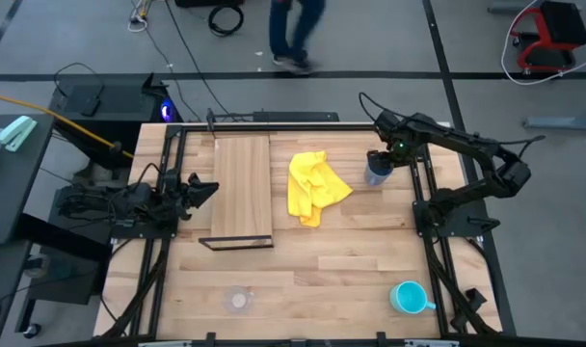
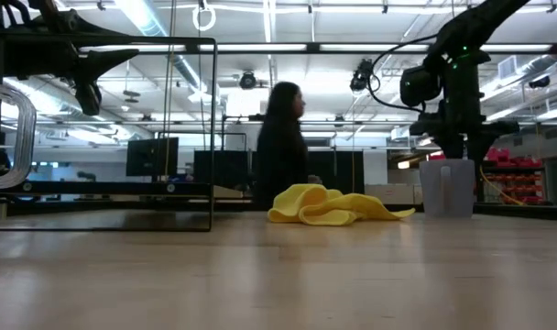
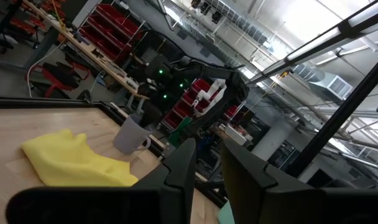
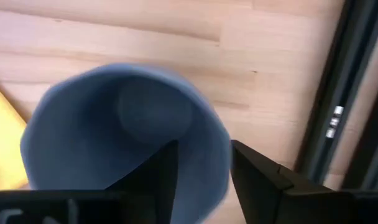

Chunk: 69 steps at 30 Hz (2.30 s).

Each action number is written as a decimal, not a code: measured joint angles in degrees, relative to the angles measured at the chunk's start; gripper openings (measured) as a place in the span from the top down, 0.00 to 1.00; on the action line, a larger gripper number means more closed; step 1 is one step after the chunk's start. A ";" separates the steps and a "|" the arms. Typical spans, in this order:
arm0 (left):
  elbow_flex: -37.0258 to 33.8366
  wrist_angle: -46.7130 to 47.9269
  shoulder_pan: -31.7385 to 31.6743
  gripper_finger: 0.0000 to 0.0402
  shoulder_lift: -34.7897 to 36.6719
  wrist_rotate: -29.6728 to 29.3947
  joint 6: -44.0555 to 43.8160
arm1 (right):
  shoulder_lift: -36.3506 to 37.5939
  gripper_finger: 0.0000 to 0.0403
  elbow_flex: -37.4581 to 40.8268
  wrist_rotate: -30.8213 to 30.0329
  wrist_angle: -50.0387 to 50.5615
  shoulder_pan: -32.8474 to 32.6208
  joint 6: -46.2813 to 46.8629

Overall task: Stack small to large cups/mugs on shelf
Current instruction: Put the violet mug on the shelf

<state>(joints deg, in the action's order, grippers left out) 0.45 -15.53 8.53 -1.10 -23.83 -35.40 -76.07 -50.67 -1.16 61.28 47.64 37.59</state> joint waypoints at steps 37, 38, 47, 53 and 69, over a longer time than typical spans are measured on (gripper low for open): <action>0.00 -0.13 0.00 0.81 0.00 -0.02 -0.46 | 2.05 0.96 -14.95 0.38 12.23 -13.99 -20.20; 0.00 -0.13 -0.01 0.81 -0.01 -0.04 -0.47 | 2.05 0.96 -16.28 0.88 13.79 -16.08 -21.53; 0.00 -0.11 0.00 0.80 -0.02 -0.11 -0.61 | -1.92 0.96 -21.07 4.34 14.54 -36.81 -20.39; 0.01 -0.09 -0.02 0.80 0.00 -0.11 -1.64 | -8.31 0.96 -21.19 4.59 12.54 -45.39 -19.30; 0.00 -0.04 -0.02 0.81 -0.01 -0.11 -3.01 | -22.12 0.96 -23.96 1.73 0.73 -51.11 -26.48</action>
<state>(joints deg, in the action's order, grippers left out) 0.45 -15.57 8.51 -1.12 -23.94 -38.41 -98.20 -74.63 0.57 62.02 -3.47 11.11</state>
